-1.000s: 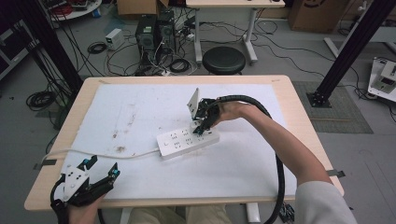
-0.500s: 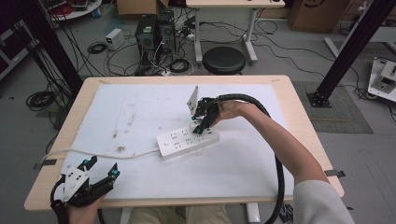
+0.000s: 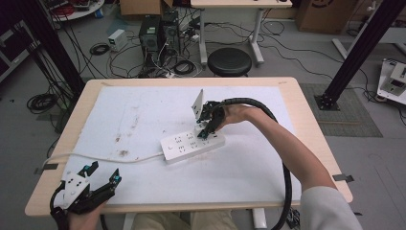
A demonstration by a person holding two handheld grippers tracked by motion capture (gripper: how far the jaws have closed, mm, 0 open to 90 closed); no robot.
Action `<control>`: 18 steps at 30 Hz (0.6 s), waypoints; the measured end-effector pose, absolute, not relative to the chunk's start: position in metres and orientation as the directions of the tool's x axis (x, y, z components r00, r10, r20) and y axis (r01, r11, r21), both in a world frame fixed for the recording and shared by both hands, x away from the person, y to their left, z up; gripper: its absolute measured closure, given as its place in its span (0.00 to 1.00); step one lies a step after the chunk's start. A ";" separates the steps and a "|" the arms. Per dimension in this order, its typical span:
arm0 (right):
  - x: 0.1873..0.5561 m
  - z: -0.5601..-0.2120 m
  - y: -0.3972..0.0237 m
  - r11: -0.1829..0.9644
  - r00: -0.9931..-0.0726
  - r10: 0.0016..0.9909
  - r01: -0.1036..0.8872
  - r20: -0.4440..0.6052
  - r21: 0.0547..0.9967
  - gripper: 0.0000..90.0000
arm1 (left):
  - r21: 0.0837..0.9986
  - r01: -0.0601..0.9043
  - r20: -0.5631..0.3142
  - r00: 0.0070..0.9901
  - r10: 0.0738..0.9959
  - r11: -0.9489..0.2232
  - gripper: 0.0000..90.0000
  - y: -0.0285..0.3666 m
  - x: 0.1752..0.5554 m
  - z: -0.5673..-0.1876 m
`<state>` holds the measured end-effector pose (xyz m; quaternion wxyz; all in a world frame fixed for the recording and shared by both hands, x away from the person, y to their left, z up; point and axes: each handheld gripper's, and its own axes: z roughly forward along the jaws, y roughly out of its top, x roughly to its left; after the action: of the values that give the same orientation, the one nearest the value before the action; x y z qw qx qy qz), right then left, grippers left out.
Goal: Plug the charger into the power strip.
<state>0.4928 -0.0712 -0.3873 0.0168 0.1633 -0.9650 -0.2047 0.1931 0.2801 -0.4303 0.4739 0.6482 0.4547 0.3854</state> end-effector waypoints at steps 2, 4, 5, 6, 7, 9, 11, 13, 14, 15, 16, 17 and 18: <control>0.493 -0.386 -0.070 0.865 -0.944 -0.329 -0.316 -0.036 0.389 0.70 | 0.966 0.219 0.067 0.294 0.953 -0.136 0.30 0.282 0.196 -0.429; 0.493 -0.386 -0.070 0.864 -0.943 -0.330 -0.318 -0.039 0.389 0.70 | 0.967 0.218 0.064 0.294 0.954 -0.133 0.30 0.283 0.197 -0.429; 0.492 -0.386 -0.070 0.865 -0.943 -0.330 -0.319 -0.040 0.387 0.70 | 0.967 0.219 0.065 0.295 0.953 -0.134 0.30 0.284 0.197 -0.429; 0.492 -0.386 -0.070 0.865 -0.943 -0.330 -0.319 -0.040 0.387 0.70 | 0.967 0.219 0.065 0.295 0.953 -0.134 0.30 0.284 0.197 -0.429; 0.492 -0.385 -0.069 0.866 -0.943 -0.331 -0.321 -0.042 0.384 0.70 | 0.967 0.220 0.062 0.295 0.953 -0.131 0.30 0.284 0.196 -0.429; 0.492 -0.385 -0.069 0.865 -0.942 -0.333 -0.324 -0.044 0.383 0.70 | 0.967 0.216 0.066 0.292 0.954 -0.133 0.30 0.284 0.195 -0.430; 0.493 -0.385 -0.069 0.863 -0.945 -0.322 -0.316 -0.052 0.395 0.57 | 0.968 0.217 0.059 0.287 0.956 -0.125 0.30 0.286 0.193 -0.430; 0.494 -0.383 -0.070 0.864 -0.957 -0.288 -0.276 -0.038 0.421 0.45 | 0.969 0.216 0.056 0.285 0.957 -0.121 0.30 0.287 0.193 -0.430; 0.494 -0.383 -0.070 0.864 -0.957 -0.288 -0.276 -0.038 0.421 0.45 | 0.969 0.216 0.056 0.285 0.957 -0.121 0.30 0.287 0.193 -0.430; 0.494 -0.381 -0.071 0.861 -0.960 -0.276 -0.266 -0.040 0.434 0.39 | 0.968 0.218 0.060 0.283 0.957 -0.125 0.30 0.288 0.192 -0.430; 0.494 -0.379 -0.072 0.861 -0.965 -0.259 -0.253 -0.047 0.441 0.33 | 0.968 0.217 0.063 0.282 0.957 -0.127 0.30 0.288 0.192 -0.430; 0.494 -0.378 -0.073 0.861 -0.968 -0.248 -0.242 -0.046 0.446 0.29 | 0.968 0.218 0.059 0.284 0.957 -0.124 0.30 0.288 0.193 -0.430; 0.494 -0.378 -0.075 0.864 -0.970 -0.238 -0.232 -0.042 0.446 0.26 | 0.968 0.218 0.059 0.283 0.957 -0.124 0.30 0.289 0.193 -0.430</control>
<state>0.4941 -0.0748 -0.3778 0.0070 0.1216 -0.9655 -0.2302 0.1928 0.2886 -0.4298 0.4782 0.6425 0.4575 0.3863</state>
